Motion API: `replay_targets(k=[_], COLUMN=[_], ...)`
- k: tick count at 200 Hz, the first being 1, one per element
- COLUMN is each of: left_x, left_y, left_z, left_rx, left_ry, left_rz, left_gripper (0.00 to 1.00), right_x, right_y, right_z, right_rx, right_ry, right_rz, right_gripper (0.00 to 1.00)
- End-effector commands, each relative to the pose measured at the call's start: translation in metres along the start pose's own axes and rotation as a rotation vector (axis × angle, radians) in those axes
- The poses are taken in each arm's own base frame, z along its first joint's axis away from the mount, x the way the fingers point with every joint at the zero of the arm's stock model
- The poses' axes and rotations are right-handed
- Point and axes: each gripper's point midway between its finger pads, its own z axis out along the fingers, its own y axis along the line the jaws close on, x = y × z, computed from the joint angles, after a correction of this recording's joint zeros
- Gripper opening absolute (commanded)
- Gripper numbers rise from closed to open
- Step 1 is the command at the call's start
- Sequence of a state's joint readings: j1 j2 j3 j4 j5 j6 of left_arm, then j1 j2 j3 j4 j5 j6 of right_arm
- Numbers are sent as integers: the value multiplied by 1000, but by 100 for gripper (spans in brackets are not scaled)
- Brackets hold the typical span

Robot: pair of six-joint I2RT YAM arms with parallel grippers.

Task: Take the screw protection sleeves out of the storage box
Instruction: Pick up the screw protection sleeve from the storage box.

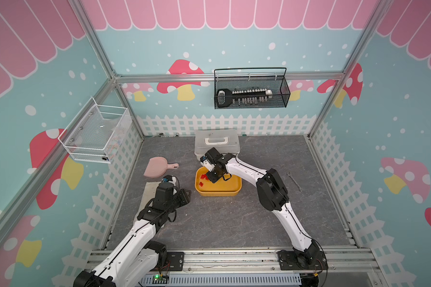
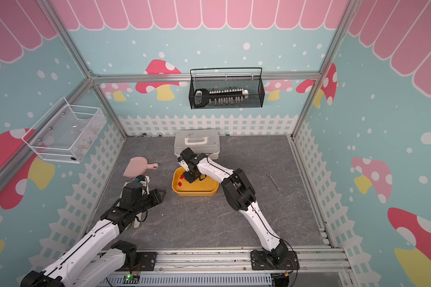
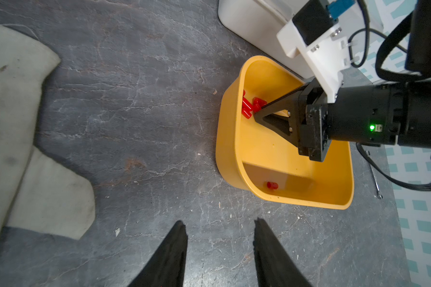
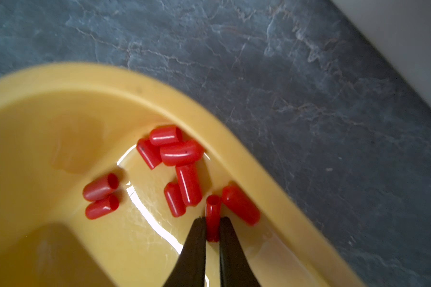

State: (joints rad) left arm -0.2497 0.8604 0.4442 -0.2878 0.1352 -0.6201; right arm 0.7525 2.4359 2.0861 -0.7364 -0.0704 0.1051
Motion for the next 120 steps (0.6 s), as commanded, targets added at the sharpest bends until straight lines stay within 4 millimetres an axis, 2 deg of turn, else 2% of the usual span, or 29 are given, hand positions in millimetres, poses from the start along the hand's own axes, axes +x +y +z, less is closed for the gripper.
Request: replay_targets(k=[1,57,102,120], left_x=[-13,-17,-23,-24], left_y=[-10,-11,-13,-12], left_z=[-4,-5,-9,-10], left_rx=[20,20,19,16], left_ry=[-25,-41,-68,-78], left_rz=[25,28,22,16], left_gripper=[46,46,46,46], right_x=[-7,0,15,25], right_y=[-3,-5,-19,-31], right_z=[-37,-79,-114,-129], right_rx=[5,-1,-25,-19], right_ry=[-37,-74,-120,-131], right_rz=[0,14,66,93], right_gripper=[14,15,15,15])
